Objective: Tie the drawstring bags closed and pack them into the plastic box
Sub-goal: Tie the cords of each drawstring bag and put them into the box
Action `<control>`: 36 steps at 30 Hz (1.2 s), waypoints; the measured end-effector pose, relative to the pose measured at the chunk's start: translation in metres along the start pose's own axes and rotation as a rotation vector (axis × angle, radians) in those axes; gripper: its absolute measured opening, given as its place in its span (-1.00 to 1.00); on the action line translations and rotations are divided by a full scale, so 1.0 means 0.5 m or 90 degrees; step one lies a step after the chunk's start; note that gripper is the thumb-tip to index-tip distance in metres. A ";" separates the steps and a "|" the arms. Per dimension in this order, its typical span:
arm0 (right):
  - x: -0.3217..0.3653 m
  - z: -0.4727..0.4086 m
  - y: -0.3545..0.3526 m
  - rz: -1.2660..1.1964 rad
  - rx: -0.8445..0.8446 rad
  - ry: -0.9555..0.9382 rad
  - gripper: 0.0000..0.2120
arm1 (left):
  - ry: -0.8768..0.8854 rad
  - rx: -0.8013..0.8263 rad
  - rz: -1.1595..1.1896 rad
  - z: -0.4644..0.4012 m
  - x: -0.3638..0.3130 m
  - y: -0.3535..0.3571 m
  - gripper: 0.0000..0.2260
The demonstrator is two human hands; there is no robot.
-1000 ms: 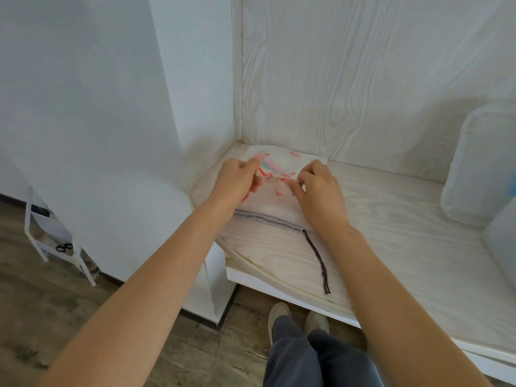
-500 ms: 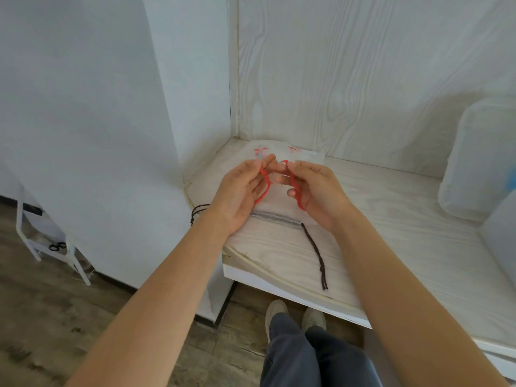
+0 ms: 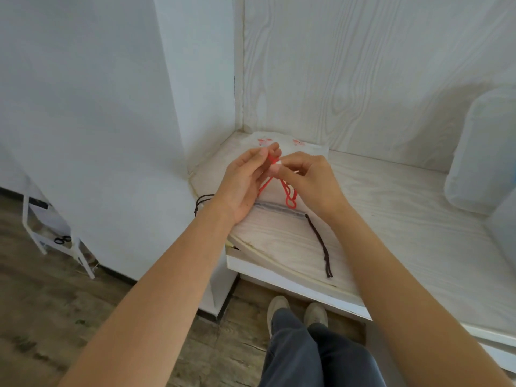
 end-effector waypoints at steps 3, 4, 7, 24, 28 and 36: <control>0.015 0.002 0.003 0.047 -0.014 -0.047 -0.88 | 0.014 0.005 0.005 0.002 -0.004 0.002 -0.84; 0.017 0.003 0.002 -0.033 0.004 -0.010 -0.88 | 0.018 0.003 0.000 0.002 -0.004 0.002 -0.84; 0.018 0.009 0.002 -0.269 0.071 0.127 -0.83 | 0.022 0.003 0.000 0.001 -0.005 0.003 -0.78; 0.008 -0.002 0.003 -0.051 0.041 -0.009 -0.82 | 0.034 0.014 0.000 0.003 -0.006 0.000 -0.75; 0.009 0.003 0.001 0.231 -0.040 -0.259 -0.84 | 0.052 0.021 -0.044 0.003 -0.006 0.003 -0.81; -0.006 0.002 0.020 0.240 0.059 -0.250 -0.82 | 0.018 0.036 -0.143 0.010 -0.006 0.014 -0.64</control>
Point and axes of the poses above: each hand's wrist, its own z-axis away from the middle knuckle, its own y-axis out of the palm, x = y × z, the point moved 5 cm from there along -z, towards the middle knuckle, and after that the axes turned 4 degrees about -x, right-handed, at the moved point
